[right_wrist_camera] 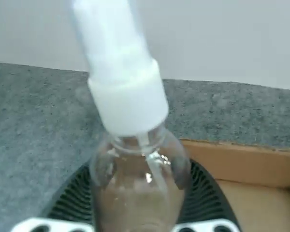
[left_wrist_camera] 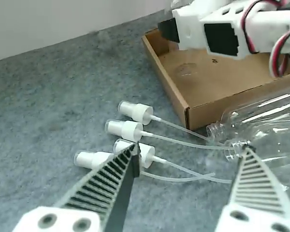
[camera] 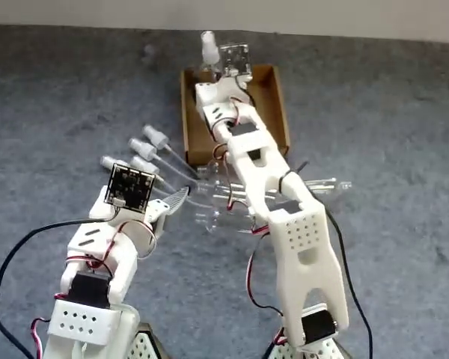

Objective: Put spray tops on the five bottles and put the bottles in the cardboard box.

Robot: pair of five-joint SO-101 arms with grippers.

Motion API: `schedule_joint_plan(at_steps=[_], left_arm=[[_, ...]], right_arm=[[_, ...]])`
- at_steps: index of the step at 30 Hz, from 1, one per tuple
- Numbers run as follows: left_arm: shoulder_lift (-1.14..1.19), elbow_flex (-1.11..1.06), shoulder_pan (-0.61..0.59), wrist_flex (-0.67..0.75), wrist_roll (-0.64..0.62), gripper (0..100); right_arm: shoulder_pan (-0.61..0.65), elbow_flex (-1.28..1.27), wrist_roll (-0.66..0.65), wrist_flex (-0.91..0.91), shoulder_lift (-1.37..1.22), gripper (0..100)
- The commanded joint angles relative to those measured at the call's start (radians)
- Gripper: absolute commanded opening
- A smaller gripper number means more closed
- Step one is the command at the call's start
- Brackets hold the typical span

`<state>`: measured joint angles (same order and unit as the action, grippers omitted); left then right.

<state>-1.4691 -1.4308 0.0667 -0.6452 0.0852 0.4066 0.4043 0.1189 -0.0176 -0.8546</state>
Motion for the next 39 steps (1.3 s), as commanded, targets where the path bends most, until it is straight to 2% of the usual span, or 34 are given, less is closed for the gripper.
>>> schedule_joint_plan(at_steps=[1,12,16,22,29,39], left_arm=[[0.005,0.005,-0.012,0.023,0.006,25],[0.005,0.005,-0.012,0.021,0.006,25],[0.005,0.005,-0.012,0.021,0.006,25],[0.005,0.005,-0.012,0.021,0.006,25],[0.005,0.005,-0.012,0.021,0.006,25],[0.005,0.004,-0.012,0.021,0.006,25]], right_arm=[[0.001,0.104,0.008,-0.025,-0.004,0.5],[0.007,0.280,0.003,-0.019,-0.143,0.5],[0.008,0.297,-0.095,-0.018,-0.162,1.0],[0.025,0.298,-0.103,-0.018,-0.159,1.2],[0.028,0.295,-0.103,-0.016,-0.153,15.4],[0.024,0.340,-0.098,0.064,-0.151,16.4]])
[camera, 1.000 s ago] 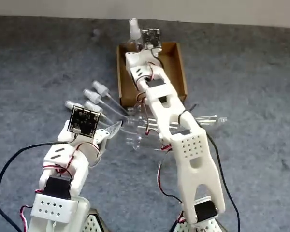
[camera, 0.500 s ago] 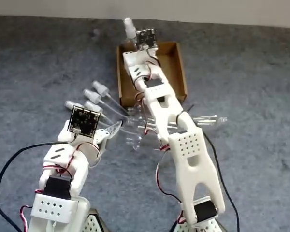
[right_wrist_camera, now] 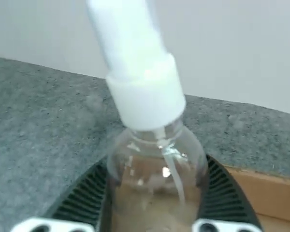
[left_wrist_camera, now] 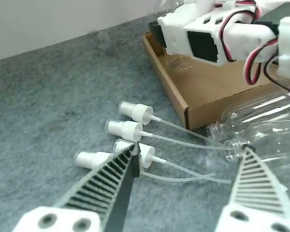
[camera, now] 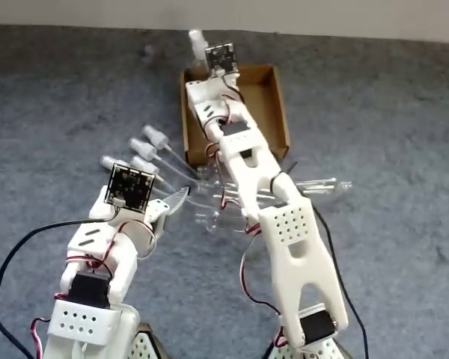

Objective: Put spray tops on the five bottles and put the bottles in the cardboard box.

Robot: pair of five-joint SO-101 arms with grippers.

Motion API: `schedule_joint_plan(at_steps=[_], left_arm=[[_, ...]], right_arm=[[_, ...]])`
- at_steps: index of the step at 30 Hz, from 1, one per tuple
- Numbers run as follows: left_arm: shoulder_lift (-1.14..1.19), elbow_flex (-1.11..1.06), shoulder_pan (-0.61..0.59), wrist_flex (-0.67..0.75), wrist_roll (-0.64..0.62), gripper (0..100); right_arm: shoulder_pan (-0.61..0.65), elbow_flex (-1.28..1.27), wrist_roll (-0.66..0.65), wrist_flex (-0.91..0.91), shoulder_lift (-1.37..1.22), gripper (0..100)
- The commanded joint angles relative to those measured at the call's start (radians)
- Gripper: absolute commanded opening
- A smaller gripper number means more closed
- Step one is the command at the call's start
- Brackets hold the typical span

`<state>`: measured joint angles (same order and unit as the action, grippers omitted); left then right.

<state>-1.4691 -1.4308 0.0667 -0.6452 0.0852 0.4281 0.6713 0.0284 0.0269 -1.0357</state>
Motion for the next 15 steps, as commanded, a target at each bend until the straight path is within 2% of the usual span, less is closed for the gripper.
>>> schedule_joint_plan(at_steps=[1,7,15], left_arm=[[0.005,0.004,-0.012,0.021,0.006,25],[0.005,0.004,-0.012,0.021,0.006,25],[0.005,0.004,-0.012,0.023,0.006,25]], right_arm=[[0.002,0.079,-0.008,0.021,0.030,16.9],[0.008,0.087,-0.008,0.022,0.030,29.4],[0.008,0.094,-0.008,0.022,0.030,29.4]])
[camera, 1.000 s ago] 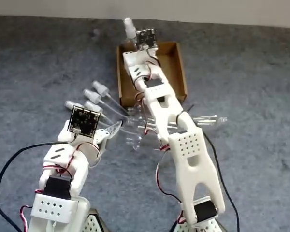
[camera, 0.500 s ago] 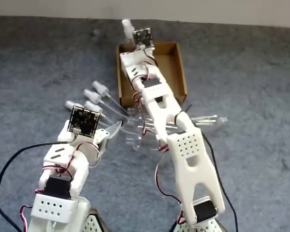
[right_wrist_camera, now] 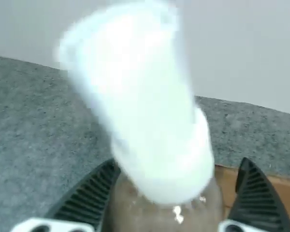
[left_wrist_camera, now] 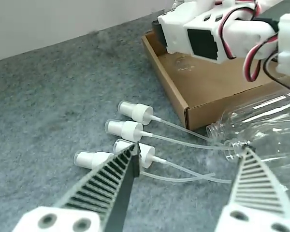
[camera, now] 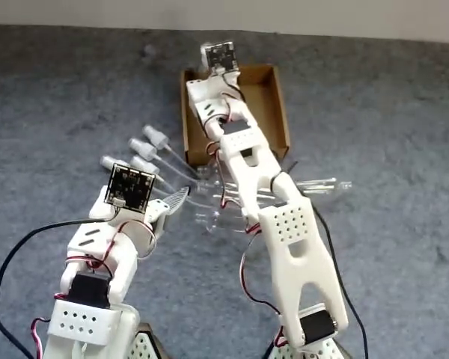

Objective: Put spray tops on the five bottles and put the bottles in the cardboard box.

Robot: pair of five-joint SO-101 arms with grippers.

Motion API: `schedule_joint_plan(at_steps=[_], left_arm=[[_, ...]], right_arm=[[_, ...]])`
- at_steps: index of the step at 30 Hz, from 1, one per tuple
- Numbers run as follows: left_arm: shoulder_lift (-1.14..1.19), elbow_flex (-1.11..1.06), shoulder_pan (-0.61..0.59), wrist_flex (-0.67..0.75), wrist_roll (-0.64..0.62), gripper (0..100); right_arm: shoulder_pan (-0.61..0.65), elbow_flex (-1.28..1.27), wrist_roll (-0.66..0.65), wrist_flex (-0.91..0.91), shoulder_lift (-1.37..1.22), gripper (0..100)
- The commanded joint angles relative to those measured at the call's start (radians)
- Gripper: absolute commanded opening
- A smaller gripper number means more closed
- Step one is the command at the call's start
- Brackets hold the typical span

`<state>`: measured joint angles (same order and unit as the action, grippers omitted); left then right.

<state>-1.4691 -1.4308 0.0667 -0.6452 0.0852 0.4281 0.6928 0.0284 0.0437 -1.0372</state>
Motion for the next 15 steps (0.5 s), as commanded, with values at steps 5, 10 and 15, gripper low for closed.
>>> schedule_joint_plan(at_steps=[5,10,15], left_arm=[[0.005,0.004,-0.012,0.023,0.006,25],[0.005,0.004,-0.012,0.023,0.006,25],[0.005,0.004,-0.012,0.023,0.006,25]], right_arm=[[0.008,0.074,-0.011,0.007,0.031,29.4],[0.005,0.074,-0.011,0.016,0.067,29.4],[0.004,0.074,-0.008,0.101,0.156,29.4]])
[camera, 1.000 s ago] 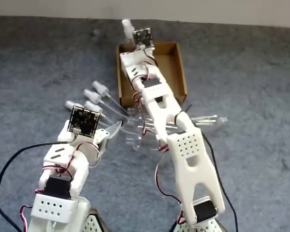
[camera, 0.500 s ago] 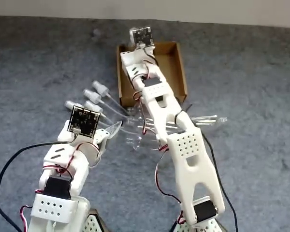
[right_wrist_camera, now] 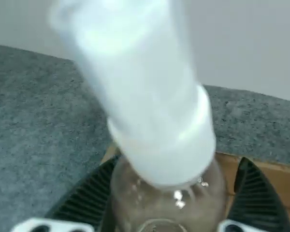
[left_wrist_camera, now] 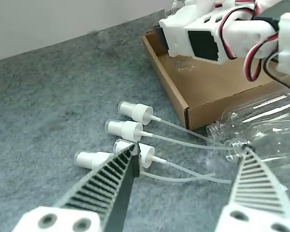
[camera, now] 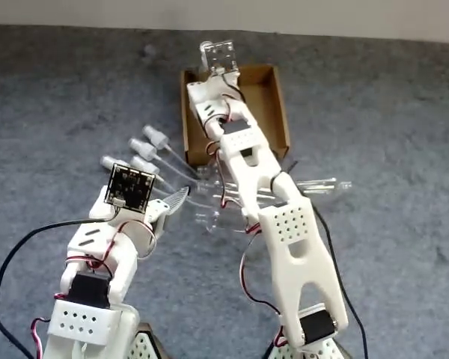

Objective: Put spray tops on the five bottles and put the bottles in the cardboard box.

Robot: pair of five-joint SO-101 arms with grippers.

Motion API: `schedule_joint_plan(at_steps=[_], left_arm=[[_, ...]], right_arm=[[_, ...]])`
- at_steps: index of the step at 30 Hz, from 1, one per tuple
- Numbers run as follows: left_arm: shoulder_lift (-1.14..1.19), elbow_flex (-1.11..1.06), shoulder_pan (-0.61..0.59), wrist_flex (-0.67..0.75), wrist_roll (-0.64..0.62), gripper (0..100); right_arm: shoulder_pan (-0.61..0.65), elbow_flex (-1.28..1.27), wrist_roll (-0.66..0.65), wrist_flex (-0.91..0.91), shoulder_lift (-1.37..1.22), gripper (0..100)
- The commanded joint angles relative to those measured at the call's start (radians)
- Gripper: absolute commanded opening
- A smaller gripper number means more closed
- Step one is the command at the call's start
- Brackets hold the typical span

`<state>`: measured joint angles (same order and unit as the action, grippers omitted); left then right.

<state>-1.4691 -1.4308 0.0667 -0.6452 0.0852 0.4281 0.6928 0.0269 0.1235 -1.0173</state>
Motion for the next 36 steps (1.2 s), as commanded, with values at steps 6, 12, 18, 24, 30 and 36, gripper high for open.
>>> schedule_joint_plan(at_steps=[6,12,18,24,30,36], left_arm=[[0.005,0.004,-0.012,0.023,0.006,25],[0.005,0.004,-0.012,0.023,0.006,25],[0.005,0.004,-0.012,0.023,0.006,25],[0.005,0.004,-0.012,0.023,0.006,25],[0.004,-0.015,-0.010,0.034,0.006,25],[0.005,-0.050,-0.016,0.101,0.002,25]], right_arm=[[0.001,0.074,-0.008,0.025,0.231,29.4],[0.001,0.073,-0.011,0.071,0.352,29.3],[0.001,0.073,-0.011,0.131,0.455,29.3],[0.007,0.073,-0.011,0.384,0.604,29.3],[0.005,0.073,-0.014,0.746,0.765,29.2],[0.001,0.071,-0.014,1.138,0.881,29.2]])
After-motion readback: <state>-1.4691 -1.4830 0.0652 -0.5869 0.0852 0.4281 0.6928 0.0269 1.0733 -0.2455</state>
